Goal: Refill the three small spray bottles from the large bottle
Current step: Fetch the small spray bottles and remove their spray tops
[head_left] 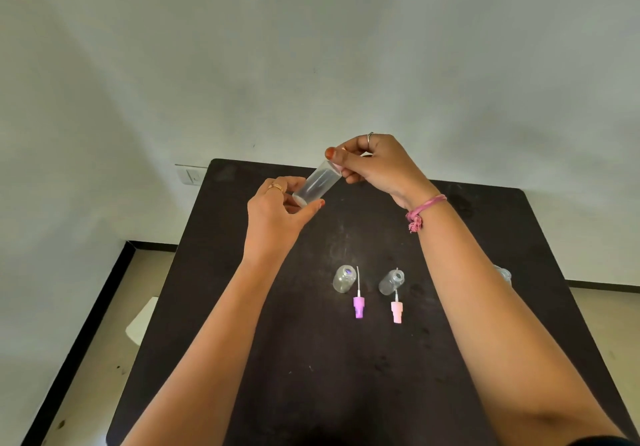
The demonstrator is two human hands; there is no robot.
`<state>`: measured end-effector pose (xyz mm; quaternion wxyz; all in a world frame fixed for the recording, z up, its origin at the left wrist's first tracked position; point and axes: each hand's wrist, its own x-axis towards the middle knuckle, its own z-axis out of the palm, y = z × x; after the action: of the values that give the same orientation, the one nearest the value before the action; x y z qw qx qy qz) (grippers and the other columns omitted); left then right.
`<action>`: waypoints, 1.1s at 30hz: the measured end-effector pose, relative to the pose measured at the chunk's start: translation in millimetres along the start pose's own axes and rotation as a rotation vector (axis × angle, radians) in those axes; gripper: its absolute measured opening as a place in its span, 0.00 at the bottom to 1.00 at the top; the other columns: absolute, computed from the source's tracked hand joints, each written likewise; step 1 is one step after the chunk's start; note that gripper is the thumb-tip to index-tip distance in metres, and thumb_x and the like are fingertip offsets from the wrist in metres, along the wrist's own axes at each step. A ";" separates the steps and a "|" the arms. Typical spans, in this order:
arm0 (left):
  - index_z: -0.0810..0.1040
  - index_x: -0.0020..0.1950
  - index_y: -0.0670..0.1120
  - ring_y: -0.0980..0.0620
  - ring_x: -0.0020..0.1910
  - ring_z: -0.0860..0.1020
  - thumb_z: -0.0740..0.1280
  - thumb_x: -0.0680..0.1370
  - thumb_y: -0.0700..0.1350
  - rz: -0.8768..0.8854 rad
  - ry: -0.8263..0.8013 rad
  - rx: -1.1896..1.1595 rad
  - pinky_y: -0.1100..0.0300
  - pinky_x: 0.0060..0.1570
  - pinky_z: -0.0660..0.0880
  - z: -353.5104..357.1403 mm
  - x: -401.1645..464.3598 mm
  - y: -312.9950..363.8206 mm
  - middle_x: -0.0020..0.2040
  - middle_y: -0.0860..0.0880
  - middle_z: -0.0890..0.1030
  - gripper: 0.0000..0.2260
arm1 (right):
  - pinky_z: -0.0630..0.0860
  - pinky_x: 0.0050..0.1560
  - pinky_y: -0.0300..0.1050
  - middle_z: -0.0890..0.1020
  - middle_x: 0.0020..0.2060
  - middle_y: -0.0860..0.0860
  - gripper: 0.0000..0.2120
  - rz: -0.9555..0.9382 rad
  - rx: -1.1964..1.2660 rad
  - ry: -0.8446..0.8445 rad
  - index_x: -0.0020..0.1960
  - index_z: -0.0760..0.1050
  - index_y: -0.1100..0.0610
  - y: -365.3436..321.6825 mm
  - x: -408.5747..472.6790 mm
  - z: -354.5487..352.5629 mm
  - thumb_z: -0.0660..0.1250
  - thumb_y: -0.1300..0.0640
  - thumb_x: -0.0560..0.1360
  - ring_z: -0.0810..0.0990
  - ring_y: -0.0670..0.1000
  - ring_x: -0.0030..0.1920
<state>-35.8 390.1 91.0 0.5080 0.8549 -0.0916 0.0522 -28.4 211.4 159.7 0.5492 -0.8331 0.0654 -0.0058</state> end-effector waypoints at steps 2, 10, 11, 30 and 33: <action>0.79 0.61 0.47 0.57 0.42 0.80 0.76 0.72 0.50 -0.003 -0.018 0.004 0.77 0.41 0.74 -0.6 -5.5 3.7 0.56 0.50 0.80 0.19 | 0.81 0.47 0.41 0.84 0.37 0.53 0.13 -0.040 -0.065 -0.006 0.48 0.82 0.58 -0.1 -5.3 -3.6 0.73 0.48 0.72 0.81 0.47 0.35; 0.79 0.64 0.47 0.62 0.39 0.78 0.75 0.73 0.50 -0.013 -0.095 -0.005 0.78 0.37 0.72 -8.5 -22.9 18.5 0.50 0.54 0.80 0.21 | 0.78 0.46 0.39 0.82 0.41 0.49 0.05 -0.176 -0.167 -0.041 0.51 0.81 0.54 -1.5 -28.9 -16.0 0.70 0.54 0.76 0.79 0.46 0.36; 0.79 0.64 0.47 0.61 0.39 0.78 0.74 0.73 0.50 -0.017 -0.107 -0.011 0.78 0.36 0.72 -8.9 -25.9 19.6 0.49 0.54 0.81 0.21 | 0.77 0.46 0.38 0.82 0.41 0.48 0.05 -0.196 -0.184 -0.059 0.51 0.81 0.53 -3.4 -32.0 -18.8 0.70 0.55 0.76 0.79 0.44 0.36; 0.79 0.63 0.46 0.56 0.44 0.81 0.75 0.73 0.48 -0.011 -0.073 -0.102 0.76 0.40 0.75 -14.2 -52.9 23.7 0.55 0.49 0.83 0.20 | 0.74 0.35 0.33 0.80 0.49 0.47 0.17 -0.087 -0.309 -0.167 0.61 0.76 0.50 -25.2 -56.8 -29.8 0.69 0.45 0.75 0.81 0.44 0.41; 0.80 0.63 0.47 0.57 0.43 0.80 0.75 0.73 0.48 -0.018 -0.072 -0.103 0.76 0.39 0.74 -14.9 -54.5 22.5 0.55 0.49 0.82 0.19 | 0.74 0.37 0.33 0.80 0.51 0.46 0.12 -0.143 -0.276 -0.199 0.59 0.78 0.50 -24.1 -57.6 -30.1 0.70 0.55 0.75 0.78 0.43 0.39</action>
<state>-93.7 398.3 107.5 0.5482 0.8297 -0.1046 0.0121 -85.5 199.9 197.2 0.4314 -0.8997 -0.0482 0.0466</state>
